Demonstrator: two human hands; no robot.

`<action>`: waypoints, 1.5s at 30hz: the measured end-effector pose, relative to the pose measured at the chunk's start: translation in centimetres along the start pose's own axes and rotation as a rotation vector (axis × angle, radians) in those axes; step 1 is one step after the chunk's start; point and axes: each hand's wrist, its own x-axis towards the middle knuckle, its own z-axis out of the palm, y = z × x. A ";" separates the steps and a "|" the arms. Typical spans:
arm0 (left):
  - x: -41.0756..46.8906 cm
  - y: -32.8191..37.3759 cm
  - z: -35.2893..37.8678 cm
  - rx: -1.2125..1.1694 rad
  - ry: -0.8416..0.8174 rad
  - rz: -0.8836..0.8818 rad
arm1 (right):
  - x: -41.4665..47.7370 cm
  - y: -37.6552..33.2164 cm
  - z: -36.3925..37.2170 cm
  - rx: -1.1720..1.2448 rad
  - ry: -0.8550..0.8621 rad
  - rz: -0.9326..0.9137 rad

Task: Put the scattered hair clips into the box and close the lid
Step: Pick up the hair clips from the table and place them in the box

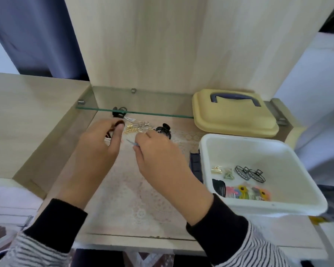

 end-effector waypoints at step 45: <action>1.1 19.0 14.4 0.301 -1.404 0.317 | -5.3 20.6 -9.3 0.099 -1.093 0.241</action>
